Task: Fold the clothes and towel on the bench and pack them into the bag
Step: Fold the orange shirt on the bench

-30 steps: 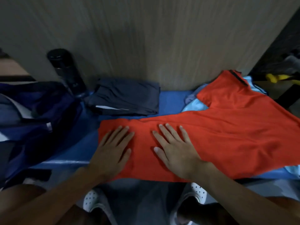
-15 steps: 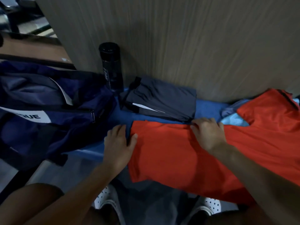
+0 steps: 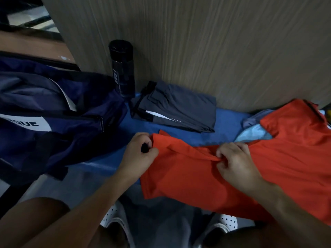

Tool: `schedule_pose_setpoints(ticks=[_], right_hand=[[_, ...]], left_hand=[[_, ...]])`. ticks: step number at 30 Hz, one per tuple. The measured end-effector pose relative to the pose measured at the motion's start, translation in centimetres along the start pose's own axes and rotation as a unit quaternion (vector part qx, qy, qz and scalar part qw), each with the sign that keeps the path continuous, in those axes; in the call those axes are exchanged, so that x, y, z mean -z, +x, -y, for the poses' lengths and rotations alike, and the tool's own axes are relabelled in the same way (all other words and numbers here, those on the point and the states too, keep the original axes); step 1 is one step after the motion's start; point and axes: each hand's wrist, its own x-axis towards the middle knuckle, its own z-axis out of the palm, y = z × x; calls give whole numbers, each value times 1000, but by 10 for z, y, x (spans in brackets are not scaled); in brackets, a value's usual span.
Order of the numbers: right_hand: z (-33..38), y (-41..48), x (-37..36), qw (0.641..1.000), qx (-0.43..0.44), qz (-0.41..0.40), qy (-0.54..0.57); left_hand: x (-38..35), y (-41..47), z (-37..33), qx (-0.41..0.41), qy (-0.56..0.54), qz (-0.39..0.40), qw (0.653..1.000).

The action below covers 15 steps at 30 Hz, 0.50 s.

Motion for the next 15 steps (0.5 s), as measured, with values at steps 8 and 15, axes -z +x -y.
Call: schedule_pose_setpoints(ticks=[8, 15], right_hand=[[2, -13, 7, 999, 23, 18, 38], [-22, 1, 3, 996, -41, -51, -61]], left_hand=[[-1, -5, -12, 37, -101, -43, 993], [-7, 20, 5, -18, 145, -17, 989]])
